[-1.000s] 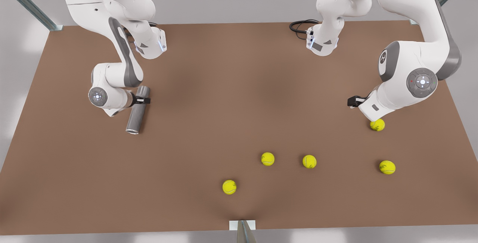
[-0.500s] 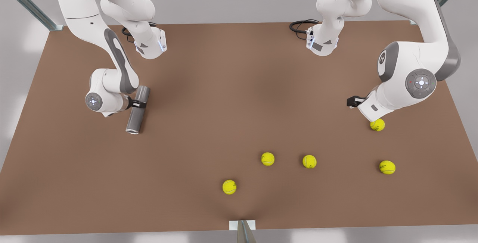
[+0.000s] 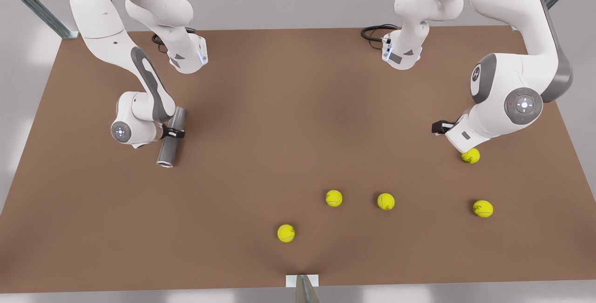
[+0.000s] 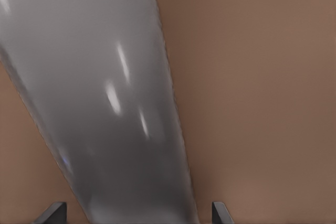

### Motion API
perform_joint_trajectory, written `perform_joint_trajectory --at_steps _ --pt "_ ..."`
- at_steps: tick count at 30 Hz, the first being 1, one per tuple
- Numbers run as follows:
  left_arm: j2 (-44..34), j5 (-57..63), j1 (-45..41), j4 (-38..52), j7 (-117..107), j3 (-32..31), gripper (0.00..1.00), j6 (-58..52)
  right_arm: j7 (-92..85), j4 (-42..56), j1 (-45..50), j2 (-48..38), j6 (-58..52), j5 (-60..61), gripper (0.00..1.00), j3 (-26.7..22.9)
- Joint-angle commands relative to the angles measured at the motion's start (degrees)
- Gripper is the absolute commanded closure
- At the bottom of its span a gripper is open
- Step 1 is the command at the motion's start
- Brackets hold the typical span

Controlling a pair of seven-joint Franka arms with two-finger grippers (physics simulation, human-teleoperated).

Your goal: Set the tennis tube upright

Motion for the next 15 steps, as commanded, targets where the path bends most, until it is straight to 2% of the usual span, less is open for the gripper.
perform_joint_trajectory --at_steps 1,15 --pt "0.0 0.0 0.0 0.0 0.0 0.0 0.00 0.0 0.0 0.0 0.0 0.0 0.2 0.0 0.00 0.0" --pt "0.2 0.0 0.0 0.0 0.0 0.0 0.00 -0.5 -0.1 0.1 -0.6 2.5 1.0 -0.1 0.00 -0.1"
